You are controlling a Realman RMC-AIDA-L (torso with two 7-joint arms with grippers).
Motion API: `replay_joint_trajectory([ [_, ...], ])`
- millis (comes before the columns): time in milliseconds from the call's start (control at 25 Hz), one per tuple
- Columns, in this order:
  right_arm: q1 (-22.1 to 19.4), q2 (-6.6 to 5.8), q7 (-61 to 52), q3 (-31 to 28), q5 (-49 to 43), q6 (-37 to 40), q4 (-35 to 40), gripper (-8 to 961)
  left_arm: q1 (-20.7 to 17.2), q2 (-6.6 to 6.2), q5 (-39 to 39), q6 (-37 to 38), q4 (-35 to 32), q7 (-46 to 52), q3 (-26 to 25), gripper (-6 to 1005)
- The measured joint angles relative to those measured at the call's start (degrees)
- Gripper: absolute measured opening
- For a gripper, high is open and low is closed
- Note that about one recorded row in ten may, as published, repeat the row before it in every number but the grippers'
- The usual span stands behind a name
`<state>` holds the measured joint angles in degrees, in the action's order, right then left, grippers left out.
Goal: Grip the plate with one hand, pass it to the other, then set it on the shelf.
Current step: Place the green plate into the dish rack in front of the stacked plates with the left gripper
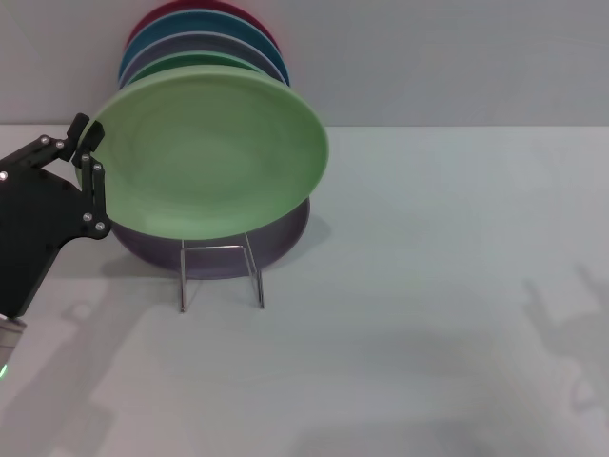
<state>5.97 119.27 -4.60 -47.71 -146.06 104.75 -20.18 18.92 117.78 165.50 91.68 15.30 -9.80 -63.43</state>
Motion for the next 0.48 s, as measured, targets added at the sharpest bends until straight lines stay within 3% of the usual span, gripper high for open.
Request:
replay_joint_trajectory([
  [480,0.0,0.06,0.1,0.5,0.0,0.3,-0.1,716,0.9,0.05,0.0,-0.4,-2.6,0.7,-0.4,114],
])
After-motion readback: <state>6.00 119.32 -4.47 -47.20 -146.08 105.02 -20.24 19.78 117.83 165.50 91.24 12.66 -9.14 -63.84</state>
